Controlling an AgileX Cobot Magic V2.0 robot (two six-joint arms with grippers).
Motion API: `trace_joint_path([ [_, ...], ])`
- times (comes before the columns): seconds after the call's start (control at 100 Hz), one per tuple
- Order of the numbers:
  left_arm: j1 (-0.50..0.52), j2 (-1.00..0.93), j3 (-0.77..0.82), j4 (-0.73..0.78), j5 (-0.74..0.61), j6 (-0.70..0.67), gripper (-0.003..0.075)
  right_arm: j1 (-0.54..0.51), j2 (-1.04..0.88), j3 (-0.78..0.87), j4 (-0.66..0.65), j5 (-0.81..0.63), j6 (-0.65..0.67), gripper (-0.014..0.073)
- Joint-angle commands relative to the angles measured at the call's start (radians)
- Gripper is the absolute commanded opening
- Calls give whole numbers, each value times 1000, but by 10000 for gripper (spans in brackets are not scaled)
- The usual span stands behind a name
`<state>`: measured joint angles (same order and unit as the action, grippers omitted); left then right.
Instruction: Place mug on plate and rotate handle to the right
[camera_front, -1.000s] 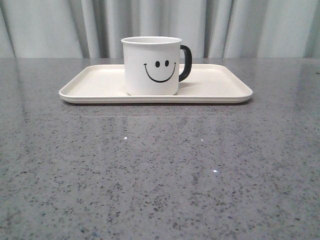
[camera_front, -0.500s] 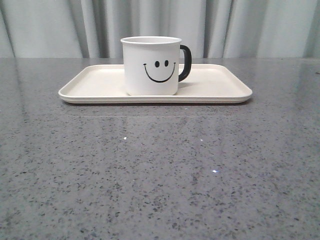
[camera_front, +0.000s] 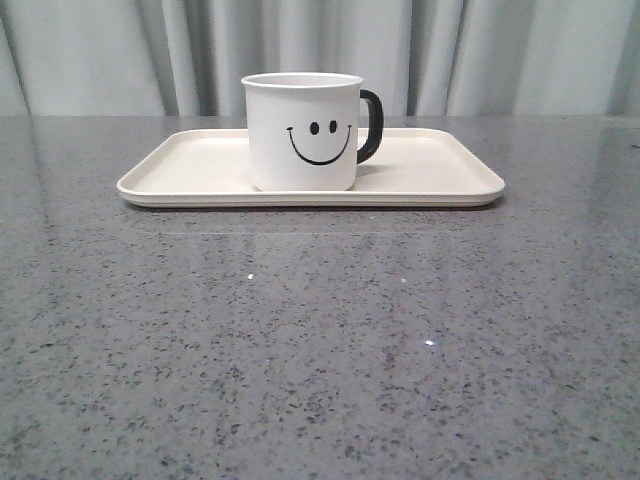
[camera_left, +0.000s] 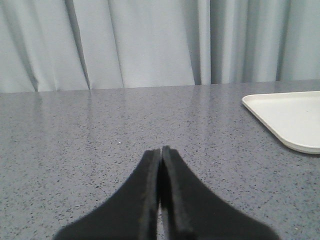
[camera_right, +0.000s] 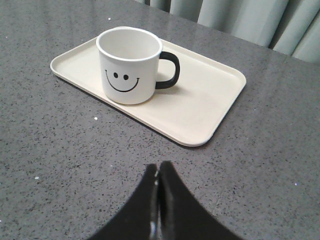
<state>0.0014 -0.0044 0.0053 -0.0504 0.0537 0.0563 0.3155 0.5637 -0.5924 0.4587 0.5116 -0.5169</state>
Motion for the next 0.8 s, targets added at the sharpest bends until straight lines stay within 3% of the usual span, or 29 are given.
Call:
trace_joint_path([
  [0.0, 3, -34, 4, -1, -74, 0, -19, -4, 2, -28, 22, -67, -2, -62],
  [0.51, 3, -34, 4, -1, -74, 0, -19, -4, 4, -23, 22, -79, -2, -62],
  [0.79, 3, -34, 4, -1, -74, 0, -19, -4, -27, 82, -9, -324, 5, -62],
])
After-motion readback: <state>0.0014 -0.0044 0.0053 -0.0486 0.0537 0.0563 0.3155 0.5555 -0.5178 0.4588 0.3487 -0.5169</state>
